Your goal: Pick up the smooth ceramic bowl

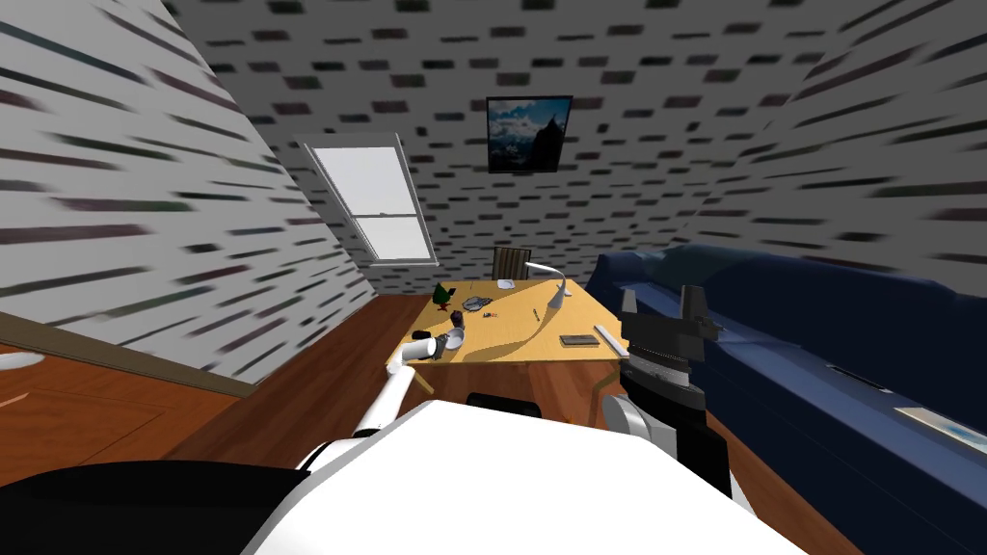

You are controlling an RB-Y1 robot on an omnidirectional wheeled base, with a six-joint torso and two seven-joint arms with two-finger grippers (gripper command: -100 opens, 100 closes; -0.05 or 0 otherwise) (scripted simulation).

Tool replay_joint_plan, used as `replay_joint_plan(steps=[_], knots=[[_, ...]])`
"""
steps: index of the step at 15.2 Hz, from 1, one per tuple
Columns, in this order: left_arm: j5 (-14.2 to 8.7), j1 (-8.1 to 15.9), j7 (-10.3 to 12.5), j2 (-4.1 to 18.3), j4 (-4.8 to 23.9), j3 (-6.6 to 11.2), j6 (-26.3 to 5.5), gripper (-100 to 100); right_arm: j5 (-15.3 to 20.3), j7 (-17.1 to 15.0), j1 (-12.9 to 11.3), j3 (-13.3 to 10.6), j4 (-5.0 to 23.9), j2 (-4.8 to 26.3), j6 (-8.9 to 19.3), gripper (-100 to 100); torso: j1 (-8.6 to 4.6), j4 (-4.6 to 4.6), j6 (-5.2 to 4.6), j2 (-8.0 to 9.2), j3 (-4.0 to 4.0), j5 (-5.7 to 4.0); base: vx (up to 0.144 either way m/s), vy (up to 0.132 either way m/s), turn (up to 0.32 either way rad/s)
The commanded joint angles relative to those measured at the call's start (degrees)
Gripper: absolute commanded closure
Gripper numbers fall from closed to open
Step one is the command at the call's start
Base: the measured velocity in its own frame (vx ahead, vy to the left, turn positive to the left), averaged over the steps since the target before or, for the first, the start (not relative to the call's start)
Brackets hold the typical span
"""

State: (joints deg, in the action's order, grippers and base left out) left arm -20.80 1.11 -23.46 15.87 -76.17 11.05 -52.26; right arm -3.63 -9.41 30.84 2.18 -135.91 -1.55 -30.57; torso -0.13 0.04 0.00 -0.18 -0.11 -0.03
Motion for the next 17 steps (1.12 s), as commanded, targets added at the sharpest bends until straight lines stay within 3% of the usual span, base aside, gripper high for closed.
replay_joint_plan(steps=[1,4,5,6,9,11,12,16,17], knots=[[-0.4,0.6,-0.4,-0.4,1.2,0.24,-2.0,-100,0.0,0.0,0.0,0.0,0.0,0.0,0.0,0,0.00,0.00,0.00,0.00,0.00,0.00,0.028,-0.034,0.017],[-0.8,1.5,-0.9,-0.9,2.8,0.52,-4.2,-100,0.0,0.0,0.0,0.0,0.0,0.0,0.0,0,0.01,0.00,0.01,0.01,0.00,0.00,0.031,-0.034,0.024],[-0.6,1.3,-0.7,-0.7,2.4,0.40,-3.1,-100,0.0,0.0,0.0,0.0,0.0,0.0,0.0,0,0.02,0.00,0.00,0.00,0.00,0.00,0.019,-0.020,0.008],[-0.2,1.6,-0.4,-1.3,4.5,-0.12,-1.4,-100,0.0,0.0,0.0,0.0,0.0,0.0,0.0,0,0.05,-0.01,0.01,0.03,0.02,0.01,0.017,0.010,-0.026],[0.3,1.9,0.1,-1.9,6.3,-0.66,0.7,-100,0.0,0.0,0.0,0.0,0.0,0.0,0.0,0,0.31,-0.01,0.00,0.06,0.03,0.06,0.020,0.045,-0.042],[0.3,1.8,0.1,-1.9,5.9,-0.59,0.1,-100,0.0,0.0,0.0,0.0,0.0,0.0,0.0,0,0.38,-0.01,0.01,0.06,0.03,0.08,0.016,0.043,-0.019],[0.4,1.9,0.1,-1.9,6.1,-0.63,0.4,100,0.0,0.0,0.0,0.0,0.0,0.0,0.0,0,0.34,-0.02,0.01,0.08,0.04,0.07,0.004,0.012,-0.002],[0.4,1.8,0.1,-1.9,6.1,-0.66,0.4,100,0.0,0.0,0.0,0.0,0.0,0.0,0.0,0,0.22,-0.06,-0.01,0.10,0.07,0.07,-0.001,0.002,0.003],[-0.2,1.6,-0.4,-1.3,4.5,-0.12,-1.4,100,0.0,0.0,0.0,0.0,0.0,0.0,0.0,0,0.22,-0.07,0.00,0.10,0.08,0.07,-0.009,-0.027,0.042]])
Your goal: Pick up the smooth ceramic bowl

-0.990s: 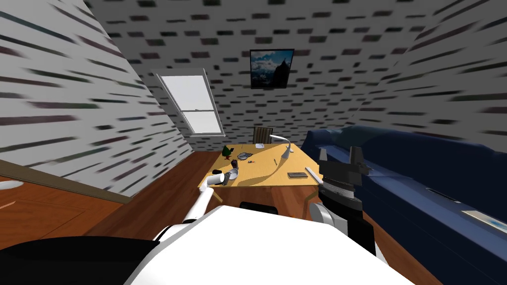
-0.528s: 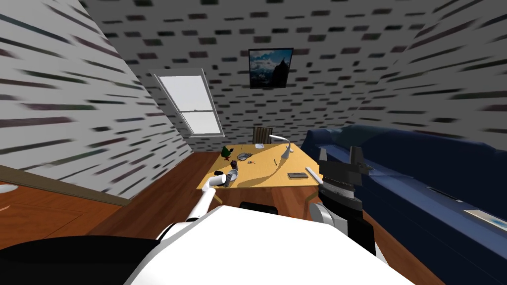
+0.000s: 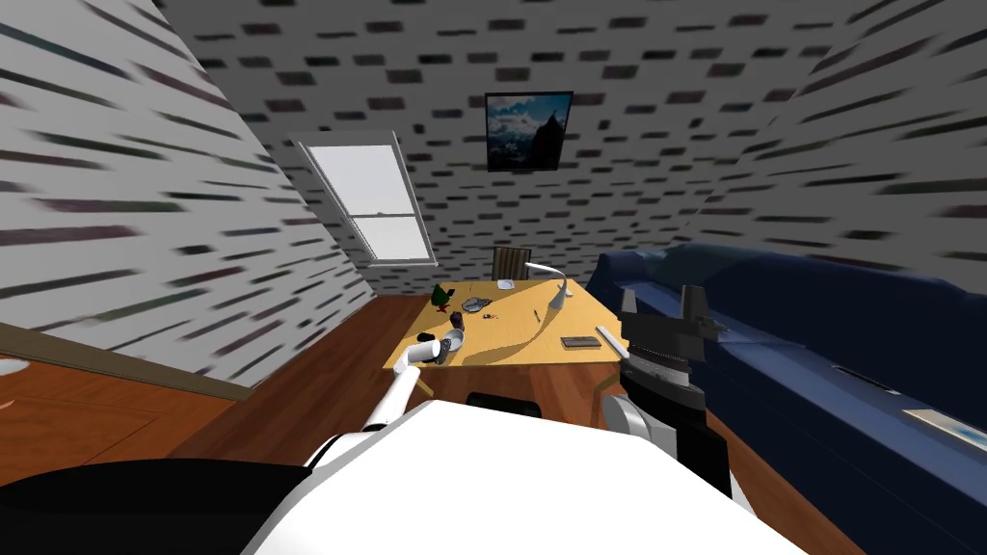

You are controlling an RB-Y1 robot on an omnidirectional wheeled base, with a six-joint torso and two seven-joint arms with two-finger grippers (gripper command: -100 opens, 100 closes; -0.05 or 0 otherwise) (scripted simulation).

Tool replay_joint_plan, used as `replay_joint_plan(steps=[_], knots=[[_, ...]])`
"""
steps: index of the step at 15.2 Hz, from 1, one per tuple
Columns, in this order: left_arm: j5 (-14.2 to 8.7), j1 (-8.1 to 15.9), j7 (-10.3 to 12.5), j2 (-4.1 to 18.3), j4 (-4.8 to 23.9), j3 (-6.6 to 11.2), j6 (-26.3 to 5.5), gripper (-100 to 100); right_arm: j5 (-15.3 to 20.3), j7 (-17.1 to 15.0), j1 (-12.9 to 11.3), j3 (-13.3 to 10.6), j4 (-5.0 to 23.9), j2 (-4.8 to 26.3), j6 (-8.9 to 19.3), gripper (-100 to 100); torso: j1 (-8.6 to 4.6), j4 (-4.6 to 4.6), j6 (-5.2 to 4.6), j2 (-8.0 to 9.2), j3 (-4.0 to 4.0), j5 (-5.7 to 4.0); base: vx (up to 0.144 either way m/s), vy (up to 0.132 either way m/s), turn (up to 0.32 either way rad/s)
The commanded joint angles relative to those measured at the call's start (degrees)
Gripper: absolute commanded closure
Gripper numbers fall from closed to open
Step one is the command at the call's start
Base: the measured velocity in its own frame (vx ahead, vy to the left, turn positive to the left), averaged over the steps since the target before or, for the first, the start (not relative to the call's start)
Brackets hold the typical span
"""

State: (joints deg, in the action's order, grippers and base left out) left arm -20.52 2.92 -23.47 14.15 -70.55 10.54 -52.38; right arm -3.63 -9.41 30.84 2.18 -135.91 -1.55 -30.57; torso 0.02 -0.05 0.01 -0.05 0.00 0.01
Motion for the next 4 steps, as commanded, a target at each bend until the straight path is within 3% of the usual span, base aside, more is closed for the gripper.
replay_joint_plan(steps=[1,3,4], knots=[[-0.6,-0.2,-0.4,0.5,-1.6,0.52,-1.7,100,0.0,0.0,0.0,0.0,0.0,0.0,0.0,0,0.00,0.00,0.00,0.00,0.00,0.00,-0.020,-0.051,0.056],[-0.9,-0.4,-0.8,0.9,-3.0,0.92,-3.3,100,0.0,0.0,0.0,0.0,0.0,0.0,0.0,0,-0.14,-0.02,0.01,0.10,0.06,-0.03,-0.025,-0.055,0.041],[-0.7,-0.4,-0.6,0.7,-2.3,0.71,-2.3,100,0.0,0.0,0.0,0.0,0.0,0.0,0.0,0,-0.17,-0.03,0.00,0.12,0.07,-0.03,-0.012,-0.032,0.016]])
